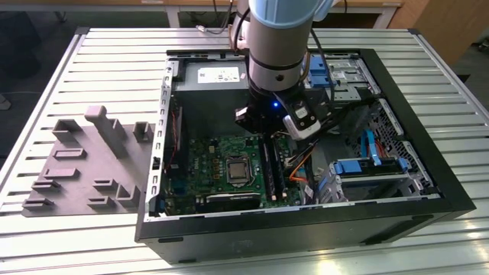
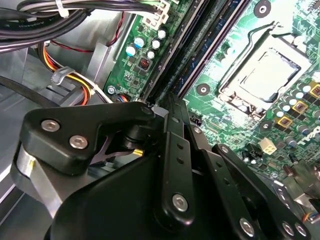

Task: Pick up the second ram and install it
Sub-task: 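Press down the second ram until it locks into place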

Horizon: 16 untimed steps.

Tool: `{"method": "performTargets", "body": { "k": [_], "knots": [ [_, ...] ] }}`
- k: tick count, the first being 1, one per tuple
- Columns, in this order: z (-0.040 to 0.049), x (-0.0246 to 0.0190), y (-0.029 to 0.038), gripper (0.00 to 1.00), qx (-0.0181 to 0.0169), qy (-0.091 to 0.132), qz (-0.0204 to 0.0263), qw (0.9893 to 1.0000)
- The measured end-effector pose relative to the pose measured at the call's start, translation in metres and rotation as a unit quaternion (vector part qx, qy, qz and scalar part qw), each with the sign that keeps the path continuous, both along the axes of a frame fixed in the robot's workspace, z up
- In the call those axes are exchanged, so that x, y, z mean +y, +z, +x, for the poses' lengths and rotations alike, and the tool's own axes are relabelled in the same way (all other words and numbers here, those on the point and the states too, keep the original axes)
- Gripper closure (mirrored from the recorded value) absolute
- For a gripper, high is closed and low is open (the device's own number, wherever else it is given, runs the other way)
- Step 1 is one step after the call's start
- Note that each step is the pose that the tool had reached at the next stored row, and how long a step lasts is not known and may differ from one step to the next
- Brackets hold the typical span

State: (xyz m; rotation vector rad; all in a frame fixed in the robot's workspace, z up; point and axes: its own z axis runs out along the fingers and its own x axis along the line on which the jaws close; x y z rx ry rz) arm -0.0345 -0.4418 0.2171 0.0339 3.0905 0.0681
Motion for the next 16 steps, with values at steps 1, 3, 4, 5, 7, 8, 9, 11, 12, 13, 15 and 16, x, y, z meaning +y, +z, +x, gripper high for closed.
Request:
{"method": "performTargets", "body": {
  "k": [1,3,4,5,7,8,9,11,12,13,15,16],
  "knots": [
    [0.0,-0.0001,-0.0005,0.89,0.0001,0.0,-0.0002,1.0],
    [0.0,-0.0001,-0.0006,0.89,0.0001,0.0,-0.0002,1.0],
    [0.0,-0.0001,-0.0007,0.89,0.0,0.0,-0.0001,1.0],
    [0.0,-0.0001,-0.0008,0.89,0.0,0.0,-0.0001,1.0],
    [0.0,0.0,-0.0017,0.89,0.0,0.0,-0.0001,1.0],
    [0.0,-0.0001,-0.0019,0.89,0.0001,0.0,-0.0002,1.0],
    [0.0,-0.0001,-0.0019,0.89,0.0001,0.0,-0.0002,1.0],
    [0.0,-0.0001,-0.002,0.89,0.0,0.0,-0.0002,1.0],
    [0.0,0.0,-0.0016,0.89,-0.0001,0.0,0.0,1.0],
    [0.0,0.0,-0.0004,0.89,-0.0003,0.0,0.0004,1.0],
    [0.0001,0.0002,0.0051,0.89,-0.0003,0.0,0.0007,1.0],
    [0.0,0.0,0.0082,0.89,0.0,0.0,0.0,1.0]
  ]
}}
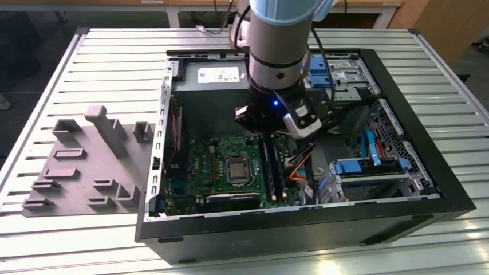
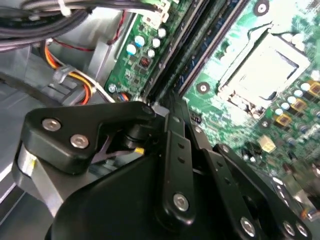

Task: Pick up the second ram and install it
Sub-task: 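Press down the second ram until it locks into place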

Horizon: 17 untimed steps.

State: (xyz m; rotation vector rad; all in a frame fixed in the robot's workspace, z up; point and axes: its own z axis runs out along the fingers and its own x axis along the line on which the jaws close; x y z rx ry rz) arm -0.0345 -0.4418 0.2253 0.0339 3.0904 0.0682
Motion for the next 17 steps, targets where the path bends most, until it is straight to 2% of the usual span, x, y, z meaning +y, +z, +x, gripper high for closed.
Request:
{"method": "performTargets", "body": {
  "k": [4,7,9,11,17],
  "knots": [
    [0.0,0.0,0.0094,0.89,0.0,0.0,0.0,1.0],
    [0.0,0.0,0.0096,0.89,-0.0001,0.0,0.0002,1.0],
    [0.0,-0.0019,0.0098,0.89,0.0,0.0,-0.0001,1.0],
    [0.0,-0.0073,0.0097,0.89,0.0,0.0,0.0,1.0],
    [0.0,-0.0281,0.0096,0.89,0.0,0.0,0.0,1.0]
  ]
}}
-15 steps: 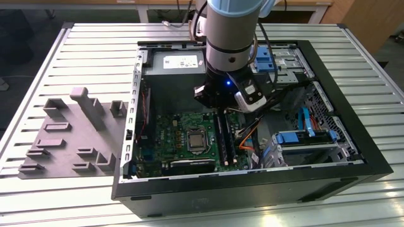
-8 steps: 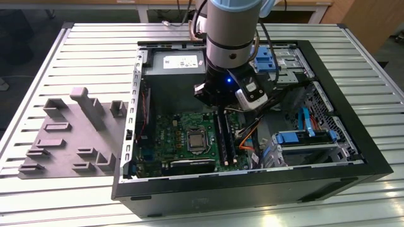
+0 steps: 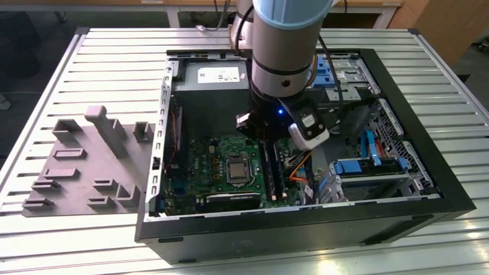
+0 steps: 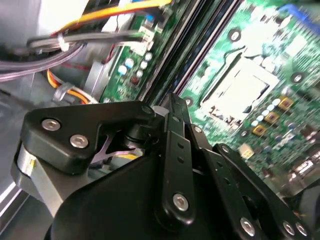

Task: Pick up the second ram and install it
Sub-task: 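Press down the second ram until it locks into place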

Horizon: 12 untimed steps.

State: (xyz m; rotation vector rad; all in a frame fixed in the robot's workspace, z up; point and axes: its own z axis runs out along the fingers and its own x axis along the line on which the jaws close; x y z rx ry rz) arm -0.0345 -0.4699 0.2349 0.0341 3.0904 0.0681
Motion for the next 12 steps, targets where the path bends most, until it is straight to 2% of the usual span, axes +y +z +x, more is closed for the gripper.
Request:
{"method": "performTargets", "body": {
  "k": [12],
  "knots": [
    [0.0,-0.0418,-0.0004,0.89,0.0,0.0,0.0,1.0]
  ]
}}
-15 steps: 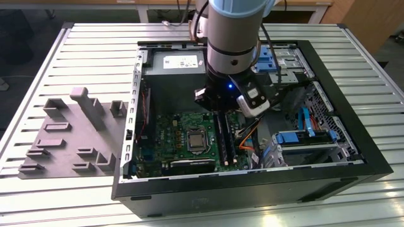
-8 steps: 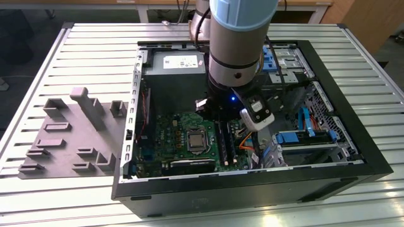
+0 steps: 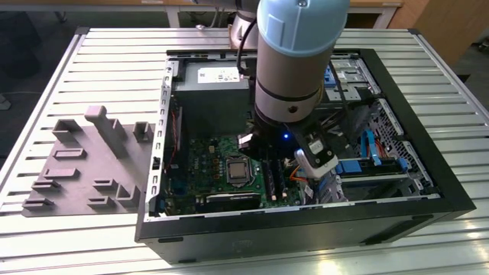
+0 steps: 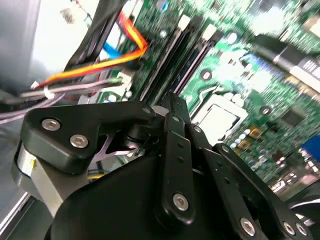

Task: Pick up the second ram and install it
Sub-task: 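Press down the second ram until it locks into place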

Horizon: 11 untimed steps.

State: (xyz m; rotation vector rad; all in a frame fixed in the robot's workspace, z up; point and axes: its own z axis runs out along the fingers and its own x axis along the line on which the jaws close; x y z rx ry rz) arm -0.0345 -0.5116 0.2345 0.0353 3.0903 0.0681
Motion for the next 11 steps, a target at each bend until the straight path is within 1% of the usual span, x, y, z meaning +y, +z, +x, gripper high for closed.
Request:
{"method": "performTargets", "body": {
  "k": [3,4,8,11],
  "knots": [
    [0.0,-0.0102,-0.0001,0.89,0.0,0.0,0.0,1.0],
    [0.0,-0.0126,0.0,0.89,0.0,0.0,-0.0001,1.0],
    [0.0,-0.0133,-0.0002,0.89,0.0,0.0,0.0,1.0],
    [0.0,-0.0139,-0.0049,0.89,0.0,0.0,0.0001,1.0]
  ]
}}
